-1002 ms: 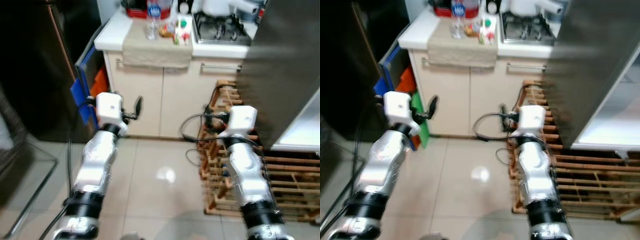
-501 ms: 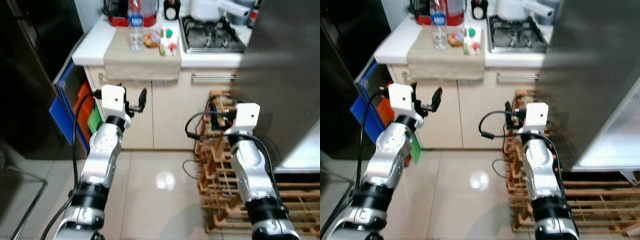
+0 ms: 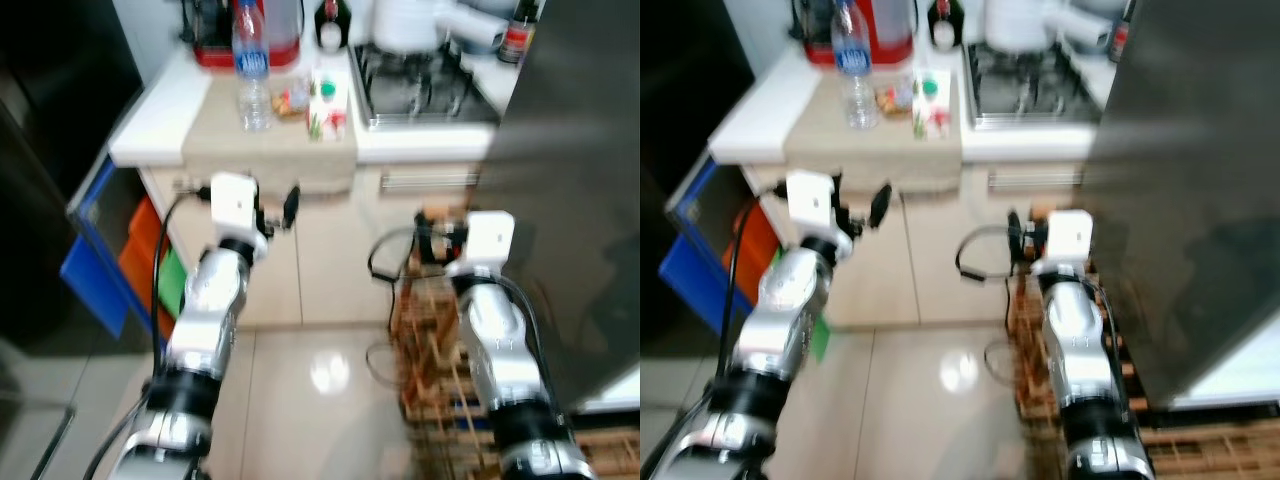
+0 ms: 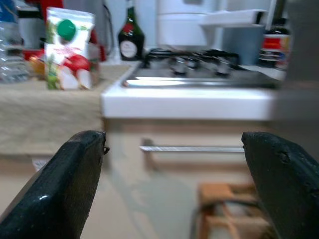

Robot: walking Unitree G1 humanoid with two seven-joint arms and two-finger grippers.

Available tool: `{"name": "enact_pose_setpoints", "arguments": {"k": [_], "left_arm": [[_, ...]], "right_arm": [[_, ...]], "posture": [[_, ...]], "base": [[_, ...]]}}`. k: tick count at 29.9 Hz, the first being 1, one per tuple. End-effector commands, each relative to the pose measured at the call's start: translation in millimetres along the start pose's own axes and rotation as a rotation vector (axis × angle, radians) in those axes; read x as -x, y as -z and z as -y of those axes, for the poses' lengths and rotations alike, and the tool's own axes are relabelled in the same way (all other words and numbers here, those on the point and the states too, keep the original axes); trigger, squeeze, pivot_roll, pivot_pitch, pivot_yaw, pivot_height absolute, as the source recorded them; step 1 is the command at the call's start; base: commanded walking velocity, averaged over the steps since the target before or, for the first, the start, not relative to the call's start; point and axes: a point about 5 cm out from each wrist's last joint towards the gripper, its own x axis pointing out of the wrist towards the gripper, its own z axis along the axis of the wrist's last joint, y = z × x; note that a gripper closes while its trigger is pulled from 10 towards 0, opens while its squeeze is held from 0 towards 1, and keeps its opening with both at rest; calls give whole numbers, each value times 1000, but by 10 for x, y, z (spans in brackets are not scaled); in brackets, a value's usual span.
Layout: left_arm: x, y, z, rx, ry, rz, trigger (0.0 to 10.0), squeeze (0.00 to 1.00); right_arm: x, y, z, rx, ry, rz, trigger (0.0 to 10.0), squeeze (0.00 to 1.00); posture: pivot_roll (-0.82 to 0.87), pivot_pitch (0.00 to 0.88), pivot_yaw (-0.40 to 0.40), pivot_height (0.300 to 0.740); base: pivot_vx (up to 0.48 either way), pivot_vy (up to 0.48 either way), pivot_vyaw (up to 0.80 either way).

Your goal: Restocking fridge

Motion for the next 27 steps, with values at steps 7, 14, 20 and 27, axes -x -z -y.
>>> {"name": "enact_pose_setpoints", "arguments": {"k": [7,14,20,27], "left_arm": [[-35,-135,-96,2,-16,68,10000,0],[5,-450,-134,-26,-49,234,10000,0],[24,-792,-3,-63,14,394,10000,0],[26,-917,175,-70,129,438,10000,0]], "right_arm": [[-102,-230,-105,0,-23,99,10000,0],[-194,-598,-156,-19,-33,234,10000,0],[-259,-1188,-281,-46,-86,416,10000,0],[-301,-1499,-289,-72,-97,496,10000,0]], "posture": [[-53,0,56,740],[-49,0,56,740],[-41,0,51,740],[-44,0,53,740]], "base": [[480,0,0],[461,0,0],[229,0,0],[0,0,0]]}}
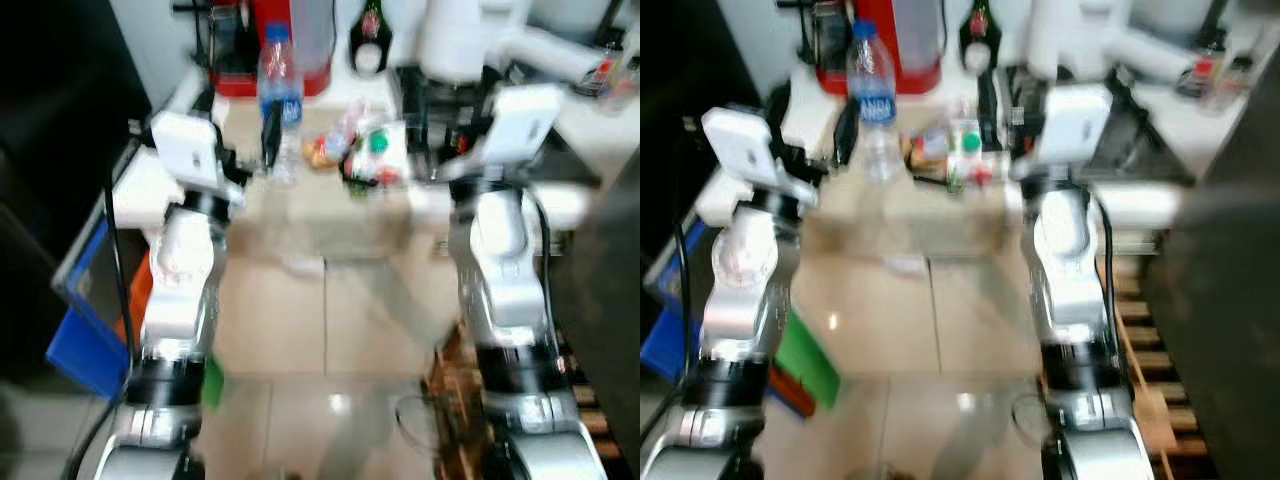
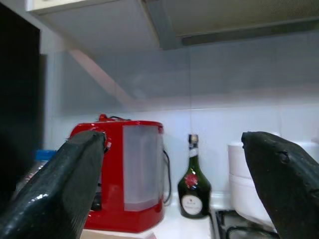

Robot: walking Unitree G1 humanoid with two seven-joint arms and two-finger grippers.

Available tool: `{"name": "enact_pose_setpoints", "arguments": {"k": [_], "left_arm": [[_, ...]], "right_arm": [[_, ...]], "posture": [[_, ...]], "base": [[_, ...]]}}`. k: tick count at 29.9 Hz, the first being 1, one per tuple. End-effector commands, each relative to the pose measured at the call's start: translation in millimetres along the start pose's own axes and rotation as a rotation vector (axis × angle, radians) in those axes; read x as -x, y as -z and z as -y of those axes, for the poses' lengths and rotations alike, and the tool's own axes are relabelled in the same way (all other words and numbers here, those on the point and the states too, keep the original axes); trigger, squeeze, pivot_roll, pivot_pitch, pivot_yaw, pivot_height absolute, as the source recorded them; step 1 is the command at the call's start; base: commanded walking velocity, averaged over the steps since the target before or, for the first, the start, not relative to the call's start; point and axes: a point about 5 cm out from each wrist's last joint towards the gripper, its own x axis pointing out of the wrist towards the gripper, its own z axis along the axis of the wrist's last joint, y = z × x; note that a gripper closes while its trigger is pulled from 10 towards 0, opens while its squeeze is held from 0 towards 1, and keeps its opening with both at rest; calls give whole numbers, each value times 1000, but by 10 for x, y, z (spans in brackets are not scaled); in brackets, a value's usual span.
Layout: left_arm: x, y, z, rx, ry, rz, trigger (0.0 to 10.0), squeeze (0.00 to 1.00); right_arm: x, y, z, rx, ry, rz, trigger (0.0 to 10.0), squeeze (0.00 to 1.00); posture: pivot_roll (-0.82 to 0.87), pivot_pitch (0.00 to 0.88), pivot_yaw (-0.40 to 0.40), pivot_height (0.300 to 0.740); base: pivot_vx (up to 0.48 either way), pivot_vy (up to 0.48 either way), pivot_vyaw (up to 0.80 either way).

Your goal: Restocking fridge

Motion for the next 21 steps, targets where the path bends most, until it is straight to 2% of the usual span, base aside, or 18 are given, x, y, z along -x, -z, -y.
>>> {"name": "enact_pose_setpoints", "arguments": {"k": [1,4,5,8,10,12,17,19,21], "left_arm": [[-28,-44,70,9,49,12,10000,0],[-7,12,102,30,66,-23,10000,0],[-3,34,104,42,73,-43,10000,0],[0,74,112,29,89,-73,10000,0],[9,70,89,51,72,-72,10000,0],[23,43,90,70,73,-53,10000,0],[40,-35,101,86,72,-23,10000,0],[16,-183,207,82,152,33,10000,0],[13,-206,225,84,165,42,10000,0]], "right_arm": [[2,47,69,-30,32,-28,10000,0],[-8,191,92,-111,72,-121,10000,0],[-22,257,63,-105,68,-172,10000,0],[-34,333,61,-102,86,-224,10000,0],[-13,433,55,-97,95,-277,10000,0],[-5,457,45,-99,91,-288,10000,0],[-3,488,19,-105,76,-306,10000,0],[14,477,85,-103,86,-308,10000,0],[20,473,109,-100,91,-307,10000,0]], "posture": [[-44,0,53,740],[-44,0,53,740],[-37,0,53,740],[-31,0,49,740],[-26,0,47,740],[-24,0,46,740],[-25,0,44,740],[-21,0,32,740],[-24,0,34,740]], "base": [[0,0,0],[0,0,0],[0,0,0],[0,0,0],[0,0,0],[0,0,0],[0,443,0],[0,478,0],[0,480,0]]}}
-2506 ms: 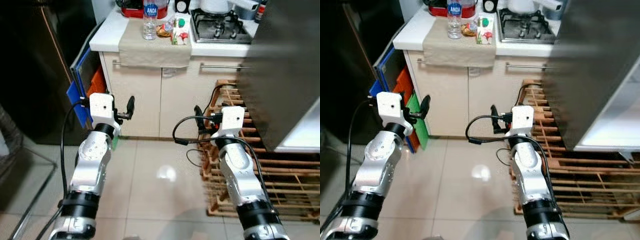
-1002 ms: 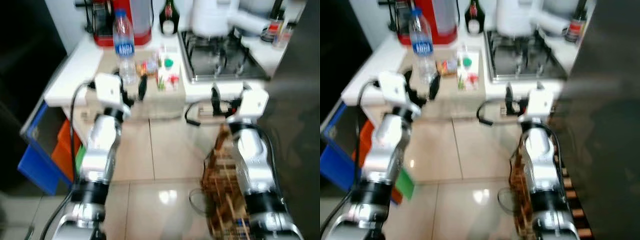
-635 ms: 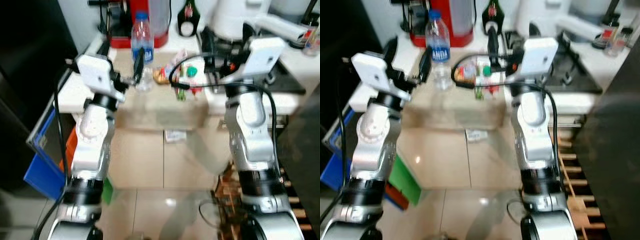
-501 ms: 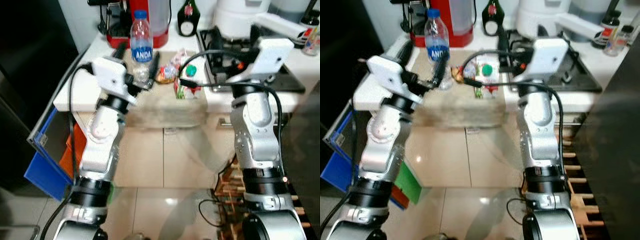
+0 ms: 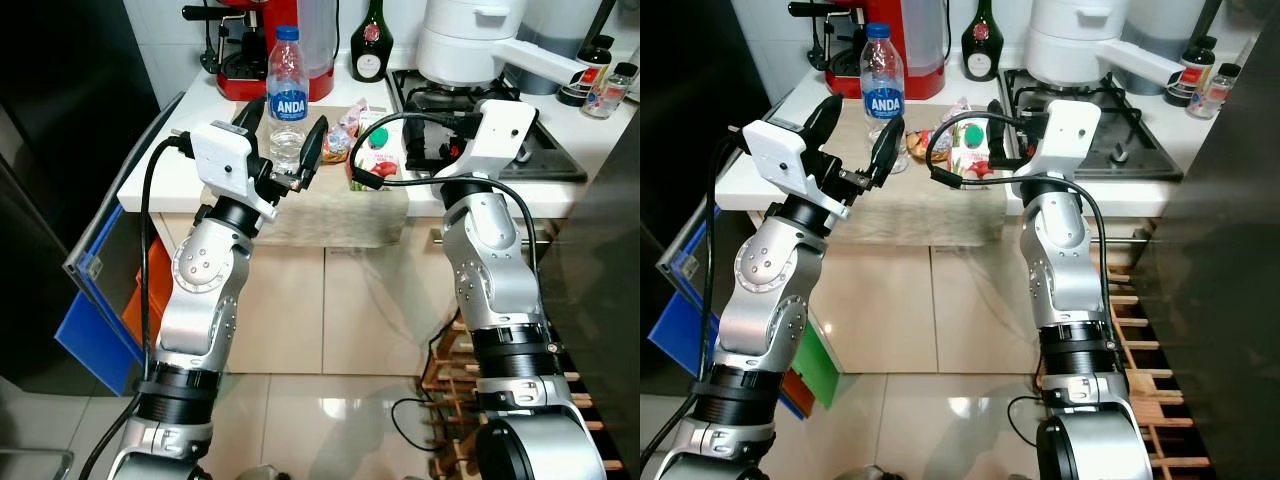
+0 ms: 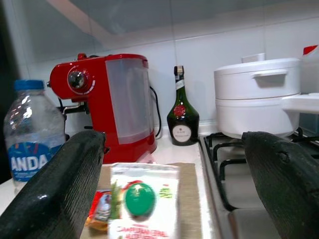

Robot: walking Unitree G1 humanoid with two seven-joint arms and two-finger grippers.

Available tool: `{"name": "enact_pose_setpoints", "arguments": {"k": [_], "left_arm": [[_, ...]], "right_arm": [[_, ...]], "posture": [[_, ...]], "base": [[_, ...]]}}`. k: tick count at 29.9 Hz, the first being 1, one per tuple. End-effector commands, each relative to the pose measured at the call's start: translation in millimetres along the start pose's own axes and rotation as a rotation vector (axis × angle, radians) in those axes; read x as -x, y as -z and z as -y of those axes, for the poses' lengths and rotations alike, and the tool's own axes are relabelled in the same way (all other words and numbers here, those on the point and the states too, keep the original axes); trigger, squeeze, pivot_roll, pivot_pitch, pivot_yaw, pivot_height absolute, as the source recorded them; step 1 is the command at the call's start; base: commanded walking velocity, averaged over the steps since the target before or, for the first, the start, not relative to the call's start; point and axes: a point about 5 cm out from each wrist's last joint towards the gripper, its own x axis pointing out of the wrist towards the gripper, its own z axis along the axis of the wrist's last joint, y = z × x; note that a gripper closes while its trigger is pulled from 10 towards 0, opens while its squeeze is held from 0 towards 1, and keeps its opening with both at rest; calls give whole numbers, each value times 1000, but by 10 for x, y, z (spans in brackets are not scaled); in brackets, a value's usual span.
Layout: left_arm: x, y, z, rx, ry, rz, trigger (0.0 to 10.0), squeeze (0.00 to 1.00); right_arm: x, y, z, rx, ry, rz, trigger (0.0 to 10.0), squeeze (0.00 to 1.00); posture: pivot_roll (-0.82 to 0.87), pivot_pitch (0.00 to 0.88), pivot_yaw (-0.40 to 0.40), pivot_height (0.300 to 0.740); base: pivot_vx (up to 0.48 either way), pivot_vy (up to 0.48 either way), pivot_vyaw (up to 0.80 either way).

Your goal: Restocking fridge

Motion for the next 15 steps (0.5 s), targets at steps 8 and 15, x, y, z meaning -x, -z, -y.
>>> {"name": "enact_pose_setpoints", "arguments": {"k": [8,15], "left_arm": [[-31,-114,62,-27,64,45,10000,0],[-42,-14,96,-69,97,-32,10000,0]], "right_arm": [[-7,-150,-63,30,-29,76,10000,0],[-25,-218,-9,63,14,112,10000,0]], "posture": [[-30,0,41,740],[-27,0,36,740]], "base": [[0,480,0],[0,0,0]]}}
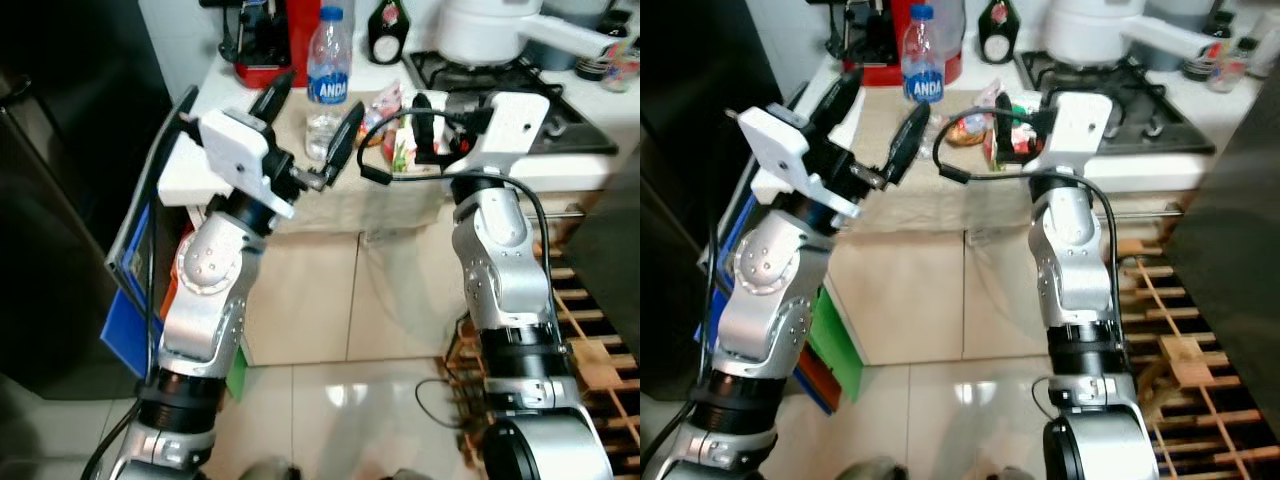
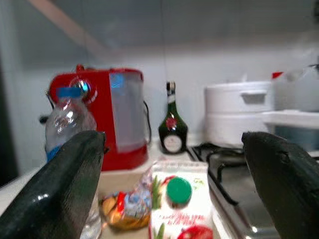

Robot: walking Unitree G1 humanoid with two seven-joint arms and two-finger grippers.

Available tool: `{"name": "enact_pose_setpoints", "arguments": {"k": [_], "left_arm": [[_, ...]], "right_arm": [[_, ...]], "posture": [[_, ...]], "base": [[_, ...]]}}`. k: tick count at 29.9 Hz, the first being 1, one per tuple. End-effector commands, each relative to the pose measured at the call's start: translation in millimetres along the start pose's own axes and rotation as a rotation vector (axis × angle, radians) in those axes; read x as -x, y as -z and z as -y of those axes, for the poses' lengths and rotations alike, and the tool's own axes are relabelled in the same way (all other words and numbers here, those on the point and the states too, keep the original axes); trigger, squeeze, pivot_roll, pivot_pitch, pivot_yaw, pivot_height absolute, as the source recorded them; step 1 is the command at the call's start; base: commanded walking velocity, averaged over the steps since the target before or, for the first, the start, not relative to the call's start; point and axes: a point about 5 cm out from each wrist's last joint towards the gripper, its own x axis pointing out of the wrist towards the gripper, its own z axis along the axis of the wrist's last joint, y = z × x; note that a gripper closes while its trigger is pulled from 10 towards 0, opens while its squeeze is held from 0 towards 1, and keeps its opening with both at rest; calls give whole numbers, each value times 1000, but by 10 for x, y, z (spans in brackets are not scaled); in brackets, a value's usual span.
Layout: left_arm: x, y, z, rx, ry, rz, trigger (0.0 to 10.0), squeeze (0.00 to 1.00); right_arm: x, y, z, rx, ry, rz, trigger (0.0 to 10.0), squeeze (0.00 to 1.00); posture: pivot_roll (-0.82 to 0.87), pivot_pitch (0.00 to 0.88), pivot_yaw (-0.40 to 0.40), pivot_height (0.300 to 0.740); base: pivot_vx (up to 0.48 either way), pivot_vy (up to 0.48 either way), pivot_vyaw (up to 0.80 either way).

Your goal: Restocking fridge

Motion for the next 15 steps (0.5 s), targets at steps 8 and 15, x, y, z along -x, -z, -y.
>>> {"name": "enact_pose_setpoints", "arguments": {"k": [8,15], "left_arm": [[56,160,-28,39,-12,-99,10000,0],[45,147,-3,11,24,-96,10000,0]], "right_arm": [[4,23,-15,11,10,-2,10000,0],[8,31,9,20,31,4,10000,0]], "posture": [[-32,0,41,740],[-32,0,46,740]], "base": [[360,0,0],[480,0,0]]}}
